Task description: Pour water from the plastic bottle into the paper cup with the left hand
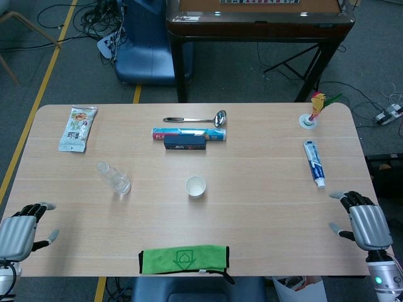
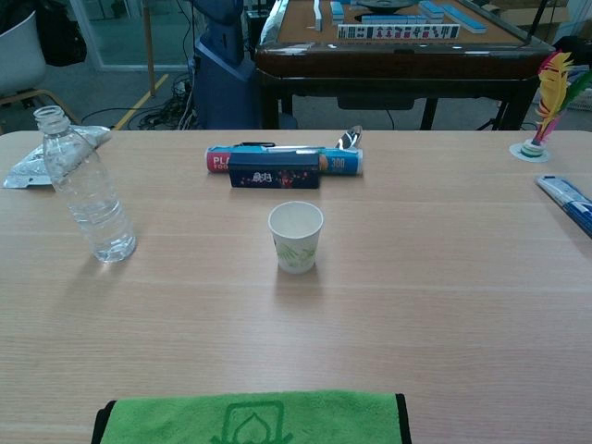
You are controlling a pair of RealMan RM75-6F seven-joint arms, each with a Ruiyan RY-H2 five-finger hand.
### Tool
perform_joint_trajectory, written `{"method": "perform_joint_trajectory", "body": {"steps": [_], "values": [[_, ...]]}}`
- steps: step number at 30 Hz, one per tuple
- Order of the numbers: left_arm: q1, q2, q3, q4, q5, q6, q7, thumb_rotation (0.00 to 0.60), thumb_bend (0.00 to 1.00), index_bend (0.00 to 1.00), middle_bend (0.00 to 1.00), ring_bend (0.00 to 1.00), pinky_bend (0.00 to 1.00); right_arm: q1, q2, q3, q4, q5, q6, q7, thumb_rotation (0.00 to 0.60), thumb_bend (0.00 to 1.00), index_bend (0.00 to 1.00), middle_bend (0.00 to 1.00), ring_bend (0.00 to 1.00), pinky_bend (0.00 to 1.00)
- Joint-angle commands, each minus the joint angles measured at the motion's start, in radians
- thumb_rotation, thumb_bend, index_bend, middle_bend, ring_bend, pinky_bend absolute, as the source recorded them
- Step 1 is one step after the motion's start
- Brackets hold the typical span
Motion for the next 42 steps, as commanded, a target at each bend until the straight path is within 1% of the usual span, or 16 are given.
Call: {"method": "perform_joint_trajectory", "body": {"steps": [1,4,7,9,12,15,18,20,23,26,33,42], "values": [[0.002,0.001,0.001,0.003,0.0,0.002,0.002,0.6,0.2,0.34,0.33,0.31,0.49,0.003,-0.001,0.0,-0.003,-0.002,-0.002,-0.006,0.6,0.05,0.32,0.35,0.27,0.41],[0.005,0.0,0.001,0.005,-0.003,0.005,-0.002,0.6,0.2,0.34,0.33,0.31,0.49,0.008,-0.001,0.0,-0.013,-0.013,-0.004,-0.011,0.6,0.05,0.32,0.35,0.27,0.41],[0.005,0.0,-0.002,0.006,0.0,0.004,-0.047,0.6,0.2,0.33,0.33,0.31,0.5,0.013,0.002,0.001,-0.018,-0.017,-0.006,-0.006,0.6,0.05,0.32,0.35,0.27,0.41],[0.003,-0.006,-0.009,0.017,0.012,0.009,-0.09,0.6,0.2,0.32,0.33,0.31,0.5,0.014,0.003,0.004,-0.019,-0.012,-0.008,-0.005,0.6,0.05,0.32,0.35,0.27,0.41],[-0.001,-0.026,-0.028,0.036,0.008,0.015,-0.199,0.6,0.2,0.3,0.32,0.31,0.51,0.016,0.004,0.005,-0.017,-0.003,-0.014,0.0,0.6,0.05,0.32,0.35,0.27,0.41],[-0.011,-0.028,-0.041,0.039,-0.015,-0.013,-0.263,0.6,0.2,0.22,0.27,0.3,0.52,0.019,0.008,0.009,-0.017,0.002,-0.018,0.006,0.6,0.05,0.32,0.35,0.27,0.41],[-0.031,-0.032,-0.054,0.046,-0.037,-0.049,-0.288,0.6,0.13,0.04,0.17,0.26,0.51,0.019,0.011,0.011,-0.021,0.0,-0.013,0.01,0.6,0.05,0.32,0.35,0.27,0.41],[-0.046,-0.039,-0.067,0.043,-0.055,-0.072,-0.299,0.6,0.1,0.0,0.12,0.23,0.49,0.019,0.014,0.014,-0.022,0.002,-0.01,0.015,0.6,0.05,0.32,0.35,0.27,0.41],[-0.072,-0.045,-0.087,0.033,-0.085,-0.119,-0.355,0.6,0.06,0.0,0.06,0.18,0.43,0.021,0.016,0.017,-0.019,0.009,-0.013,0.02,0.6,0.05,0.32,0.35,0.27,0.41],[-0.103,-0.041,-0.107,0.027,-0.127,-0.188,-0.409,0.6,0.04,0.0,0.03,0.14,0.39,0.022,0.018,0.018,-0.017,0.015,-0.017,0.023,0.6,0.05,0.32,0.35,0.27,0.41],[-0.178,-0.073,-0.15,0.05,-0.202,-0.309,-0.458,0.6,0.01,0.0,0.01,0.1,0.36,0.021,0.024,0.021,-0.014,0.021,-0.016,0.043,0.6,0.05,0.32,0.35,0.27,0.41],[-0.254,-0.147,-0.18,0.109,-0.248,-0.381,-0.445,0.6,0.01,0.0,0.01,0.09,0.36,0.017,0.034,0.02,-0.014,0.019,-0.009,0.064,0.6,0.05,0.32,0.35,0.27,0.41]]}}
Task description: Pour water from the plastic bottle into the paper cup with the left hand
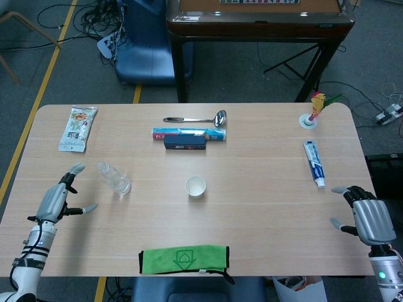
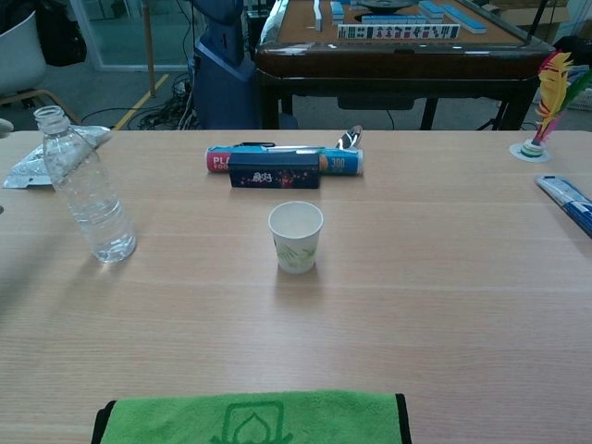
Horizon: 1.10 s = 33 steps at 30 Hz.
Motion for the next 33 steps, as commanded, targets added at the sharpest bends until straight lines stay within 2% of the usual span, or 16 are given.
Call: {"method": "perform_joint_trajectory", "body": {"steps": [1,8,15,24,33], "values": [[-0.025,-0.03,-0.009,0.025,-0.028,-0.026,0.017,0.6,0.01,0.0,0.01,0.09,0.36,-0.001,0.003,-0.001,0.0,-0.001,0.002,0.005,0.6,0.05,0.32,0.35,0.27,0.41],[-0.069,-0.094,-0.022,0.099,-0.074,-0.074,0.022,0.6,0.01,0.0,0.01,0.09,0.36,-0.004,0.007,-0.002,0.0,-0.003,0.007,0.017,0.6,0.05,0.32,0.35,0.27,0.41],[-0.1,-0.165,-0.032,0.185,-0.07,-0.089,-0.011,0.6,0.01,0.0,0.01,0.09,0.35,-0.006,0.01,-0.002,0.001,-0.001,0.007,0.025,0.6,0.05,0.32,0.35,0.27,0.41],[-0.123,-0.209,-0.04,0.213,-0.07,-0.1,-0.034,0.6,0.01,0.01,0.01,0.09,0.35,-0.006,0.014,0.0,0.004,0.002,0.006,0.037,0.6,0.05,0.32,0.35,0.27,0.41],[-0.148,-0.296,-0.062,0.286,-0.109,-0.096,-0.029,0.6,0.01,0.04,0.04,0.11,0.35,-0.009,0.019,-0.001,0.004,0.0,0.009,0.05,0.6,0.05,0.32,0.35,0.27,0.41]]}}
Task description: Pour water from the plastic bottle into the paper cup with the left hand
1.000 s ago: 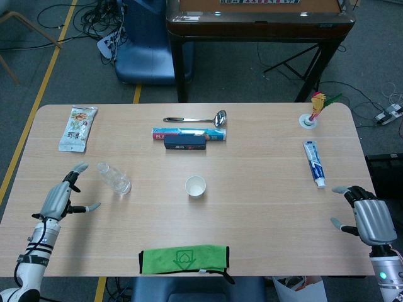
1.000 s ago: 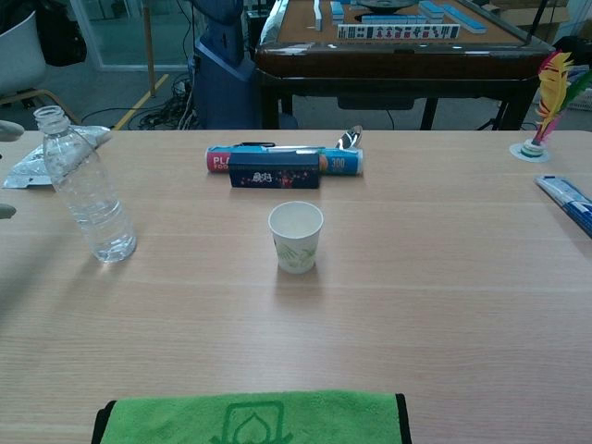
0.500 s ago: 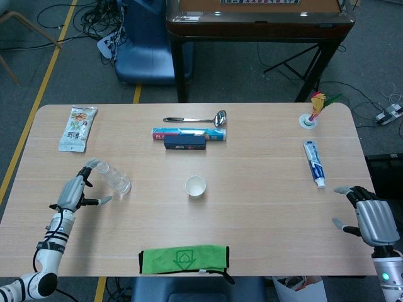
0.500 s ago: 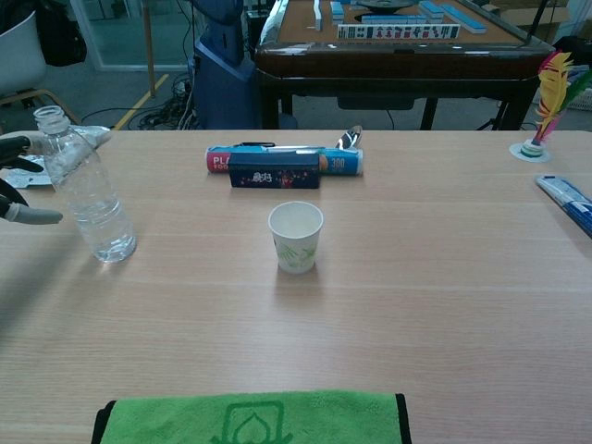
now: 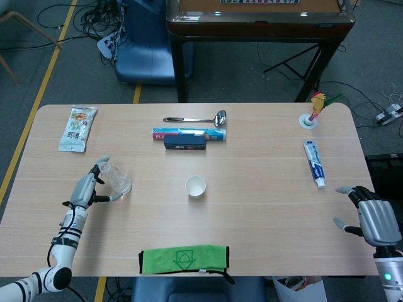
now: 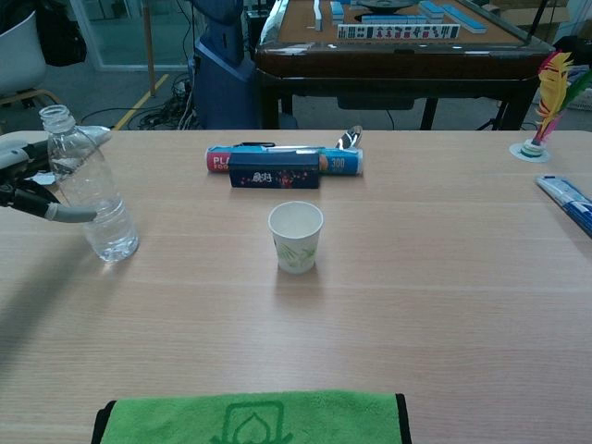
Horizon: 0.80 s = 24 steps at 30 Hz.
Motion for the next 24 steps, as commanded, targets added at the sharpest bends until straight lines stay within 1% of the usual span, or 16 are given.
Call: {"method": "perform_joint_trajectory", "body": {"steps": [1,11,16,24], "values": [[-0.012,-0.029,-0.009,0.031,-0.018,-0.009,-0.002,0.6,0.01,0.04,0.04,0.12,0.35,-0.001,0.002,0.0,0.0,0.0,0.002,0.002,0.6,0.05,0.32,0.35,0.27,0.41],[-0.034,-0.074,-0.026,0.094,-0.062,-0.043,0.004,0.6,0.01,0.07,0.07,0.13,0.35,-0.003,0.004,0.002,0.003,0.004,0.003,0.012,0.6,0.05,0.32,0.35,0.27,0.41],[-0.044,-0.091,-0.036,0.12,-0.081,-0.063,0.003,0.6,0.01,0.1,0.09,0.14,0.35,-0.002,0.004,0.002,0.005,0.006,-0.001,0.013,0.6,0.05,0.32,0.35,0.27,0.41],[-0.05,-0.119,-0.044,0.153,-0.084,-0.076,-0.028,0.6,0.01,0.15,0.14,0.16,0.35,-0.004,0.005,0.004,0.006,0.009,0.001,0.017,0.6,0.05,0.32,0.35,0.27,0.41]]}}
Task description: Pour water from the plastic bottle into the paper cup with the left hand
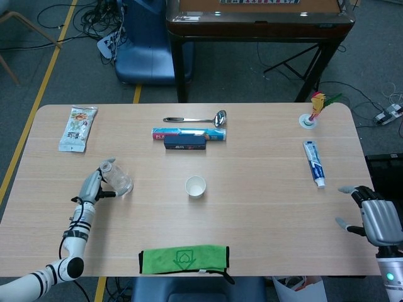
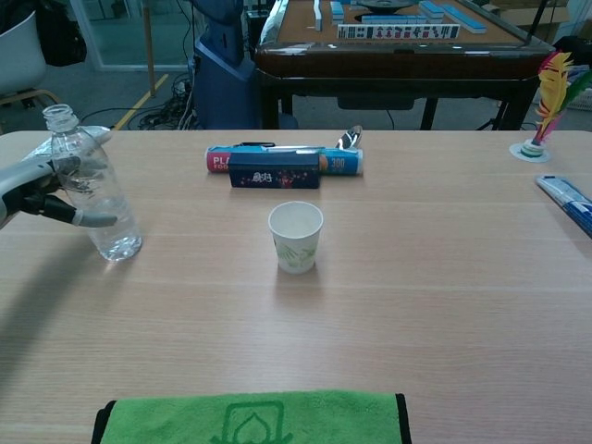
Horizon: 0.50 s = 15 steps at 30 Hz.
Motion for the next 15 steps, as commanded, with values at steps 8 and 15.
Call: {"method": "perform_joint_trajectory", "body": {"steps": [8,15], "values": [[-0.014,-0.035,-0.009,0.039,-0.003,-0.009,-0.005,0.6,0.01,0.23,0.17,0.17,0.35,-0.001,0.003,0.002,0.0,0.001,0.002,0.007,0.6,0.05,0.32,0.35,0.27,0.41],[-0.021,-0.055,-0.016,0.062,-0.014,-0.014,0.002,0.6,0.01,0.28,0.21,0.2,0.35,-0.004,0.007,0.002,0.0,-0.001,0.006,0.013,0.6,0.05,0.32,0.35,0.27,0.41]]}}
